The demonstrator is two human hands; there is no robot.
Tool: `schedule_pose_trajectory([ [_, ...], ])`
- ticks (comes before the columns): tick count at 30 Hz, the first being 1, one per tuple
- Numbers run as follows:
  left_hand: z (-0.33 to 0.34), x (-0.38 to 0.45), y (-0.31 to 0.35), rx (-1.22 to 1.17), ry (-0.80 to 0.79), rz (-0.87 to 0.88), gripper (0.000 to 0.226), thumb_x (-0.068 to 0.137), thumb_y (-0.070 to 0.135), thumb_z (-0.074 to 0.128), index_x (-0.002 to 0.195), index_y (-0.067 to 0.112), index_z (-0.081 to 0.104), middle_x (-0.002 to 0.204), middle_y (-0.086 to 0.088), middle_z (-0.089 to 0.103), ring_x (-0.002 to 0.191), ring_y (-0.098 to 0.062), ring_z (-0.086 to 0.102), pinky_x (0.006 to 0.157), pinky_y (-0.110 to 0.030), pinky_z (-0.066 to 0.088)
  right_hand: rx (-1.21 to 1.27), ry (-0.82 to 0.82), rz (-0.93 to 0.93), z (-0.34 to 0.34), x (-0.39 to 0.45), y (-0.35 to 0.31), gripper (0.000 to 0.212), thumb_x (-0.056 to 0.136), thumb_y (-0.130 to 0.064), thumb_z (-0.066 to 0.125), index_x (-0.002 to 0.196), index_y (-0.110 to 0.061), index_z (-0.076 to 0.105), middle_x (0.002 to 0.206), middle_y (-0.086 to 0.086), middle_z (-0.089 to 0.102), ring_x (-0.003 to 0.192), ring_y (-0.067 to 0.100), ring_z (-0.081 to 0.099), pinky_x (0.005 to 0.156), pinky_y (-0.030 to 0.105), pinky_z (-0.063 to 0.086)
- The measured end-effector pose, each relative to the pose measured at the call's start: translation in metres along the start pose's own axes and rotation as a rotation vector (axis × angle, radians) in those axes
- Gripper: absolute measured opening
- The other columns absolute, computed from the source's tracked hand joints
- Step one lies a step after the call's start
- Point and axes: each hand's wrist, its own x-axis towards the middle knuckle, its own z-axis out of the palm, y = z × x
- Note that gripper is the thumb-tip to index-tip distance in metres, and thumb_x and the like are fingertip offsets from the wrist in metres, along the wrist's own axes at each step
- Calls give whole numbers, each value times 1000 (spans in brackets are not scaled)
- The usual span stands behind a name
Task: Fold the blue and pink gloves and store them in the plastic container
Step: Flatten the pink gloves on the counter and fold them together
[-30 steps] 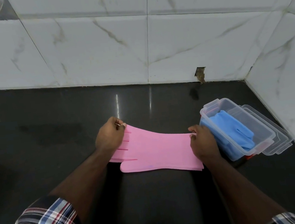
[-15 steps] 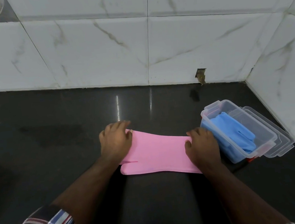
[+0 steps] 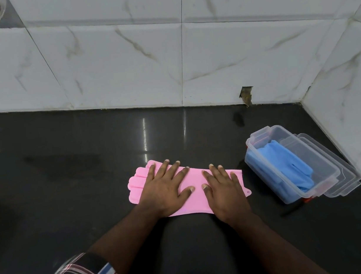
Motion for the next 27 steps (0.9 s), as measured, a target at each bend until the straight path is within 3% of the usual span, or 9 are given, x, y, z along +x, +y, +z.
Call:
schedule_pose_trajectory([
  [6, 3, 0, 1, -7, -10, 3, 73, 93, 72, 7, 158, 39, 8, 168, 5, 11, 155, -22, 3, 122, -54, -3, 15, -38, -2, -5, 0, 0, 51, 104, -43, 25, 154, -31, 25, 164, -5, 15, 152, 16, 8, 121, 39, 4],
  [10, 13, -11, 6, -1, -55, 2, 76, 91, 75, 4, 158, 39, 4, 169, 4, 7, 155, -23, -1, 122, -54, -5, -91, -65, 122, -19, -5, 11, 53, 102, -44, 36, 152, -30, 27, 160, -3, 27, 148, 20, 23, 118, 45, 22],
  [14, -1, -1, -1, 3, -44, 5, 82, 87, 80, 0, 158, 39, -3, 169, 4, 0, 155, -24, -6, 121, -56, -9, -255, -61, 197, -51, 13, 14, 52, 99, -46, 41, 145, -21, 41, 144, 6, 49, 130, 26, 49, 109, 46, 39],
  [17, -4, 4, 0, 20, -65, 18, 87, 84, 84, -1, 158, 38, -6, 169, 3, -5, 155, -25, -9, 120, -56, -11, -196, -69, 220, -63, 24, 17, 42, 97, -46, 49, 126, -18, 57, 128, 5, 58, 113, 22, 58, 100, 38, 48],
  [21, -1, -3, 4, 26, -87, 17, 96, 79, 90, 2, 158, 36, -7, 168, 1, -8, 154, -25, -11, 120, -57, -12, 116, -121, 313, -73, 20, 21, 28, 96, -40, 57, 115, -20, 54, 117, 2, 63, 100, 18, 60, 89, 30, 49],
  [23, -2, -3, 4, 27, -95, 15, 101, 75, 93, 4, 158, 36, -9, 168, 1, -10, 154, -26, -13, 119, -58, -13, 247, -121, 333, -80, 16, 26, 29, 95, -35, 60, 120, -25, 48, 124, 1, 60, 106, 18, 59, 91, 31, 49],
  [27, -1, -3, 4, 33, -120, 23, 110, 70, 98, 6, 157, 34, -13, 167, -1, -15, 153, -27, -17, 118, -60, -12, 337, -89, 266, -84, -2, 37, 63, 93, -30, 64, 146, -37, 30, 153, -2, 38, 136, 23, 43, 108, 44, 44],
])
